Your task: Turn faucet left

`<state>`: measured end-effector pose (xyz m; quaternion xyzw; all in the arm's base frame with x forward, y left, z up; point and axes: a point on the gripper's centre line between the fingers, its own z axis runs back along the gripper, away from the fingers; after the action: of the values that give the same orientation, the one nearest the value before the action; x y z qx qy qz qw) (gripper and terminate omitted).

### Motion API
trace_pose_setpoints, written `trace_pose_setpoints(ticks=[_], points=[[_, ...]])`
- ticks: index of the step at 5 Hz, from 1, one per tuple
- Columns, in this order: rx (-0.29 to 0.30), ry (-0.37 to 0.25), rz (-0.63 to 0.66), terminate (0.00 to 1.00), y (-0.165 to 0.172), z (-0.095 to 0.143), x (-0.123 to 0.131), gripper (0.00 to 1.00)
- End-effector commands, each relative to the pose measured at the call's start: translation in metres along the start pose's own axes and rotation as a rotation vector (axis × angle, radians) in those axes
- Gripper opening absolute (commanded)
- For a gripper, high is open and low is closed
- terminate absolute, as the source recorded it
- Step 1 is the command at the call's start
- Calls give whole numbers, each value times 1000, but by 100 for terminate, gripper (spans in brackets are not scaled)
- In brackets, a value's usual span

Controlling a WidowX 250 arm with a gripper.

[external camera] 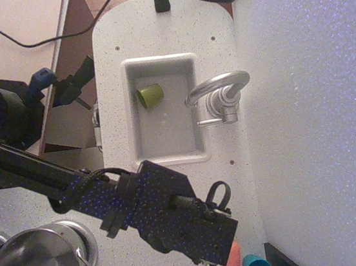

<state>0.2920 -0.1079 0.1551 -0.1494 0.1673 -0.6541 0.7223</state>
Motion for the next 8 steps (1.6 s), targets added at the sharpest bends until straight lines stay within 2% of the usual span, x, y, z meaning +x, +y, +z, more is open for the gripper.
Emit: trace_pose_setpoints(ticks=[1, 2, 3, 4, 5, 6, 7, 8], points=[[0, 0, 0, 0, 0, 0, 0, 100], [20, -188, 59, 0, 64, -8, -41, 100], [85, -106, 106, 0, 92, 1, -61, 100], [58, -94, 175, 0, 92, -4, -80, 100], [20, -62, 120, 0, 90, 1, -89, 100], [-44, -116, 98, 0, 91, 4, -94, 100], [190, -382, 143, 0, 31, 12, -122, 100], [297, -234, 243, 0, -35, 33, -166, 100]])
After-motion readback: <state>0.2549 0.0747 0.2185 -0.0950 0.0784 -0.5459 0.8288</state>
